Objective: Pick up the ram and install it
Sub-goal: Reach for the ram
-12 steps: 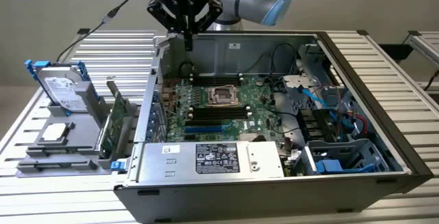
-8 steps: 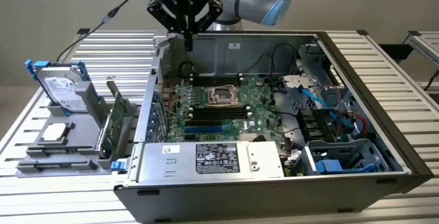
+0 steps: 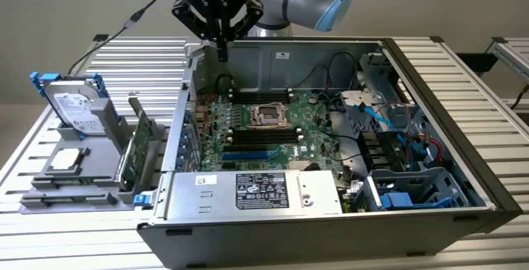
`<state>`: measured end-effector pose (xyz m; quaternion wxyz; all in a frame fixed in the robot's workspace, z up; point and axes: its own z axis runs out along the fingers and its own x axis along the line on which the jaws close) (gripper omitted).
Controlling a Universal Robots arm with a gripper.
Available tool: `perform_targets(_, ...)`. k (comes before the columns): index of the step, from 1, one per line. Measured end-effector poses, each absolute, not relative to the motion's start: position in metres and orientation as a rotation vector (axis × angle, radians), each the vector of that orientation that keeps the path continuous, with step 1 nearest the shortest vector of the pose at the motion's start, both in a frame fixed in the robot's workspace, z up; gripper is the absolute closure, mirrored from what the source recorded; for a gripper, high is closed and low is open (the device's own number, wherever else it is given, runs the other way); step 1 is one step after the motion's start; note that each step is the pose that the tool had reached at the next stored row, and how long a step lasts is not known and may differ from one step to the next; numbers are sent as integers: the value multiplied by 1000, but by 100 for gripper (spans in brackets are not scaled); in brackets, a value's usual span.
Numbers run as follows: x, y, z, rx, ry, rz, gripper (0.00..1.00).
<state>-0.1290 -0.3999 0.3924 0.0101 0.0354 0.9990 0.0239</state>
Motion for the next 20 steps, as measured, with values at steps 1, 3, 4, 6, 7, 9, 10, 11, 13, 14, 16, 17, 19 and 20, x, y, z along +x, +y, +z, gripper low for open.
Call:
perform_targets(1,-133,-401,392,111,3118,75,89)
perform_targets(3,-143,-402,391,111,3118,75,89)
perform_targets(4,-147,-404,390,110,3118,75,89)
perform_targets(6,-156,-406,389,111,3118,75,89)
perform_targets(7,-159,-407,388,111,3118,75,89)
perform_targets(9,-165,-411,387,110,3118,75,89)
perform_targets(10,-168,-412,386,110,3119,75,89)
perform_targets(11,-172,-414,386,110,3118,75,89)
perform_targets(13,-177,-417,385,110,3119,75,89)
perform_targets(14,-179,-418,384,110,3120,75,89)
perform_targets(16,-184,-420,383,111,3121,75,89)
perform_targets(17,-187,-421,383,111,3121,74,89)
perform_targets(19,-195,-423,382,111,3122,74,89)
perform_targets(20,-198,-423,381,111,3122,73,89)
